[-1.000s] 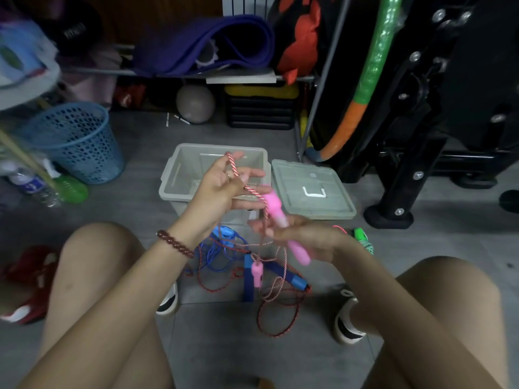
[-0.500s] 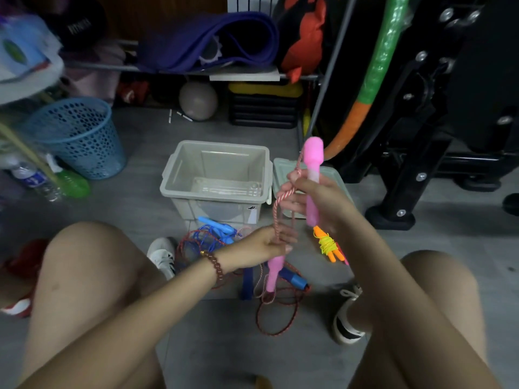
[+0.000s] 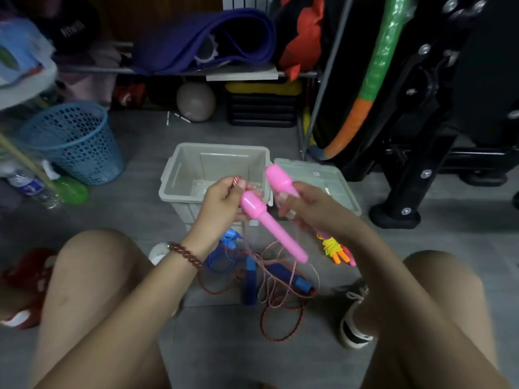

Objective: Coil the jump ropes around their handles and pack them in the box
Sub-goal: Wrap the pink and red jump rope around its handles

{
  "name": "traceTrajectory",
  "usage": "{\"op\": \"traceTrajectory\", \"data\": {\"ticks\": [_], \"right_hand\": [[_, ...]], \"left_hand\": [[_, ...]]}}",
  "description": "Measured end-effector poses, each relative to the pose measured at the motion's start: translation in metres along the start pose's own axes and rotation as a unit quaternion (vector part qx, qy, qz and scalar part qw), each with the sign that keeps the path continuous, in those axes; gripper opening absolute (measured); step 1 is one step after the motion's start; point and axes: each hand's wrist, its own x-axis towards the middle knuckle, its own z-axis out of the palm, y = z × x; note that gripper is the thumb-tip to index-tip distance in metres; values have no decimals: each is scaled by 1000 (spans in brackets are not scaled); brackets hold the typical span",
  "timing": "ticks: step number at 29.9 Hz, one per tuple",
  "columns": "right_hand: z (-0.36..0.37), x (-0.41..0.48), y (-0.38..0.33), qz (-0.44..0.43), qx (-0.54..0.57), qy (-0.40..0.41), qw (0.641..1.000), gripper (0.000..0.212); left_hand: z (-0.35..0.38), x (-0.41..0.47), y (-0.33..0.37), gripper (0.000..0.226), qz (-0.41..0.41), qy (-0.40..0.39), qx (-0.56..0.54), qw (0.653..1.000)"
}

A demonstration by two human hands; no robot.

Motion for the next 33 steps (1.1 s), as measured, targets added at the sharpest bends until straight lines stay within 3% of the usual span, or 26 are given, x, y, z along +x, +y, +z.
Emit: {"op": "traceTrajectory", "data": {"ticks": [2,3,8,11,14,17,19,22,26,30,33], "right_hand": [[10,-1,-2,-36,-58,-36,997,21],[14,-2,-2,-37,-37,-49,997,23],[29,-3,-4,3,223,-167,960,53],[31,0,-6,-16,229,-166,959,60],[28,6,-8,-21,239,-147,960,81],[26,11,-7,-77,179,-85,977,83],[23,14,-8,-100,160,-51,981,79],[19,15,-9,-100,186,-46,976,76],[17,11,-10,-75,221,-77,969,72],[17,11,-9,-56,251,-113,960,71],[14,12,-7,-21,301,-136,944,77]], "left_hand": [[-6,5,3,17,11,24,4,1000],[-9,8,3,17,16,35,11,999],[-14,16,8,19,40,51,23,998],[-16,18,13,20,73,35,58,995],[-22,23,14,20,121,36,120,985],[-33,35,7,24,165,119,271,941],[-35,40,8,24,164,167,289,928],[-31,41,15,2,97,63,176,978],[-24,35,28,31,62,-88,104,989],[-18,35,31,45,53,-130,26,990],[-13,36,30,50,74,-117,-11,990]]}}
